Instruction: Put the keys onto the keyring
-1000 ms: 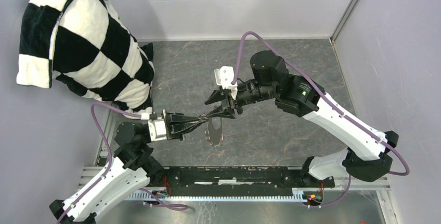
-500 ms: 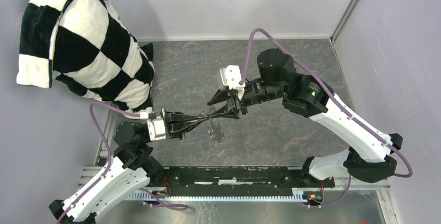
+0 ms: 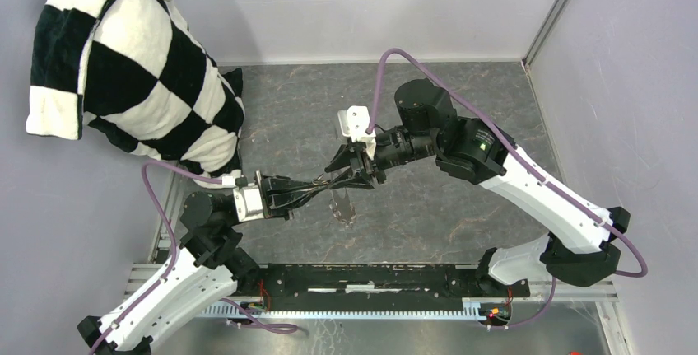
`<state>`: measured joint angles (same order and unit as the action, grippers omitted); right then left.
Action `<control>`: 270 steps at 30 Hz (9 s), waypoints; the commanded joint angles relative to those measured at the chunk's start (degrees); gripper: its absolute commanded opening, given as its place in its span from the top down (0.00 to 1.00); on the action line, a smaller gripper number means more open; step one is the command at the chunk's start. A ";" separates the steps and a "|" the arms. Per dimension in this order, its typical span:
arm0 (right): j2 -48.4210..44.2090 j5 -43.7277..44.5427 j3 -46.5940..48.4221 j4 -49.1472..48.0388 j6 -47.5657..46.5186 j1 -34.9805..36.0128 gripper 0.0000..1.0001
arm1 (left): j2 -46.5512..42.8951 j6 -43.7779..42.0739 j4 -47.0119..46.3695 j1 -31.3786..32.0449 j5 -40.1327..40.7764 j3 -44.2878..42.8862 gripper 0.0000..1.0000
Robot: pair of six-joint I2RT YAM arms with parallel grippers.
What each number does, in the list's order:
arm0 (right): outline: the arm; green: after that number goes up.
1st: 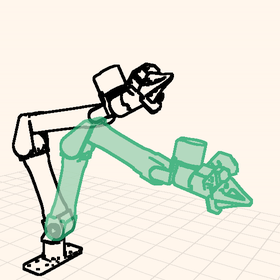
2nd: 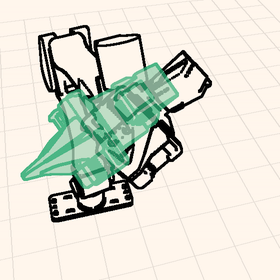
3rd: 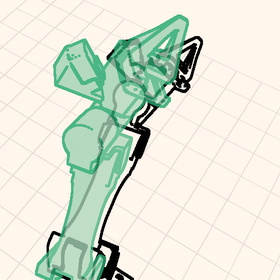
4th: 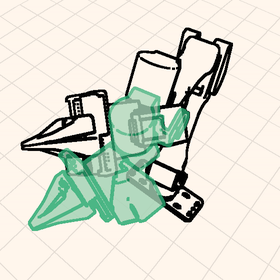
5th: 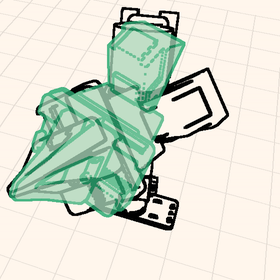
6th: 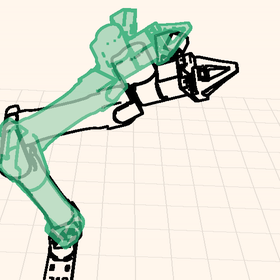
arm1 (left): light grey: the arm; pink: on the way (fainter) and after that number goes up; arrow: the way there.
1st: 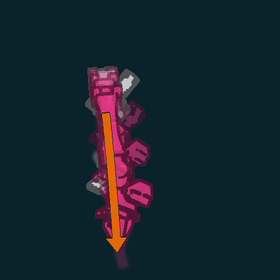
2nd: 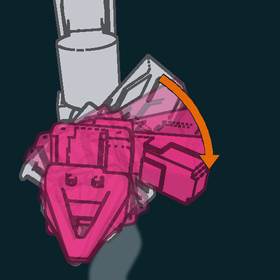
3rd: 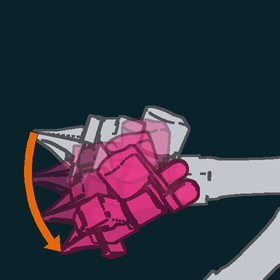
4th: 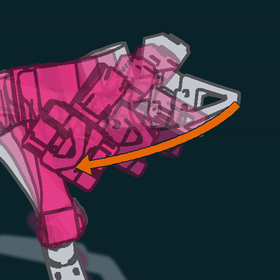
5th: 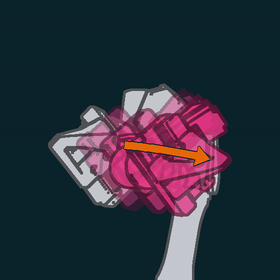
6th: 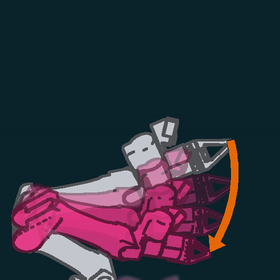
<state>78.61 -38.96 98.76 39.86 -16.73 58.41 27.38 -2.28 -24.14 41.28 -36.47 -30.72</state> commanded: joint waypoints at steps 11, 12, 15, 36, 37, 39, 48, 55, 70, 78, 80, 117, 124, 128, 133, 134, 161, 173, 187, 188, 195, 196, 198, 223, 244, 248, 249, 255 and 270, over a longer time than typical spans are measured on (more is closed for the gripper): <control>0.06 -0.57 -1.52 -2.36 0.73 0.25 0.86 | 0.83 1.63 -3.58 0.08 0.39 -3.39 0.98; -0.05 -0.15 -1.62 -2.23 0.74 0.30 0.88 | 0.96 1.59 -3.70 -0.01 0.42 -3.46 0.98; -0.21 0.81 -1.79 -1.69 0.47 0.32 0.89 | 1.31 1.58 -3.88 0.03 0.54 -3.80 0.98; -3.59 5.71 -6.65 -7.42 2.93 1.31 1.00 | 2.02 0.00 0.16 0.03 0.97 -5.23 0.90; -4.01 4.92 -7.39 -8.48 4.27 0.89 1.00 | 1.73 -1.11 1.20 0.03 0.79 -5.29 0.82; -5.22 3.78 -8.63 -10.47 6.54 0.40 1.00 | 0.92 -3.52 3.99 0.03 -0.50 -5.06 0.67; -9.26 6.76 -12.88 -13.58 9.70 0.03 1.00 | -2.66 -8.44 15.48 0.03 -0.24 -4.48 0.57; -8.28 7.84 -10.78 -10.11 10.34 -0.13 1.00 | -6.29 -15.45 27.21 0.03 -0.39 -4.38 0.51; -3.06 4.85 -7.07 0.03 9.81 0.42 1.00 | -3.73 -49.22 39.01 0.03 -9.73 -10.40 0.42; 0.03 2.71 -5.60 2.89 8.69 2.55 1.00 | 0.31 -65.69 47.95 0.03 -14.62 -12.64 0.41; 0.60 2.07 -5.14 2.91 8.78 2.67 1.00 | 0.99 -67.65 49.96 0.03 -15.93 -13.14 0.43; -11.83 12.61 -30.70 -30.74 21.90 2.67 1.00 | -5.08 -74.66 43.57 0.03 -8.26 -6.45 0.90; -10.20 7.19 -27.29 -24.45 19.34 2.66 1.00 | -4.57 -75.12 47.77 0.08 -1.97 -8.30 0.51; -8.13 0.03 -24.84 -21.48 18.49 2.67 1.00 | -2.39 -71.85 52.82 0.03 -5.39 -11.16 0.47; -5.79 -0.57 -22.20 -17.20 17.18 2.67 1.00 | 1.12 -70.96 59.13 0.03 -13.68 -15.02 0.52; -5.34 -0.23 -21.70 -16.56 17.18 2.68 1.00 | 1.44 -70.49 59.23 0.03 -14.43 -15.33 0.54; -4.15 10.05 -19.30 -13.21 15.91 1.53 1.00 | -6.96 -79.56 54.22 0.03 -6.42 -5.77 0.98; -15.79 10.34 -37.30 -37.65 19.38 1.37 1.00 | -3.83 -43.72 43.96 0.03 -3.00 -11.61 0.74; -21.05 12.36 -53.85 -66.75 23.12 2.93 1.00 | 2.31 -23.28 45.59 0.03 -9.98 -14.58 0.71; -21.25 12.60 -54.25 -67.08 23.03 3.02 1.00 | 2.33 -22.39 45.71 0.05 -9.31 -14.60 0.71; -21.96 13.05 -55.23 -67.28 21.88 3.44 1.00 | 0.88 -14.25 39.30 0.03 -3.17 -12.87 0.68; -21.98 13.09 -55.25 -67.21 21.75 3.53 1.00 | 0.84 -13.98 38.81 0.03 -3.53 -12.73 0.67; -22.18 13.28 -55.25 -66.74 21.39 3.57 1.00 | 1.28 -13.16 38.70 0.03 -2.87 -12.78 0.65; -21.74 12.43 -54.90 -66.69 19.08 5.09 1.00 | 3.25 -8.05 40.01 0.03 -6.28 -13.06 0.66; -22.98 14.34 -51.93 -56.76 15.05 6.15 0.90 | 4.20 -11.85 44.63 0.03 -7.03 -13.64 0.98; -20.88 14.74 -41.35 -37.55 9.12 5.60 0.61 | 5.60 -16.90 48.63 0.03 -6.76 -15.53 0.98; -19.51 14.55 -38.79 -33.23 7.87 5.57 0.57 | 6.02 -18.38 49.79 0.03 -6.76 -15.98 0.98; -11.39 10.48 -24.52 -13.40 2.56 5.61 0.50 | 8.52 -26.35 54.64 0.03 -7.15 -18.96 0.98; -6.16 9.34 -20.67 -11.91 1.35 5.54 0.66 | 9.98 -30.92 58.42 0.03 -8.17 -21.79 0.98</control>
<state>72.79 -29.50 76.34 29.30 -14.72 64.01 37.50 -29.87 34.44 41.28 -43.59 -49.87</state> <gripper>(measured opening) 0.353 0.043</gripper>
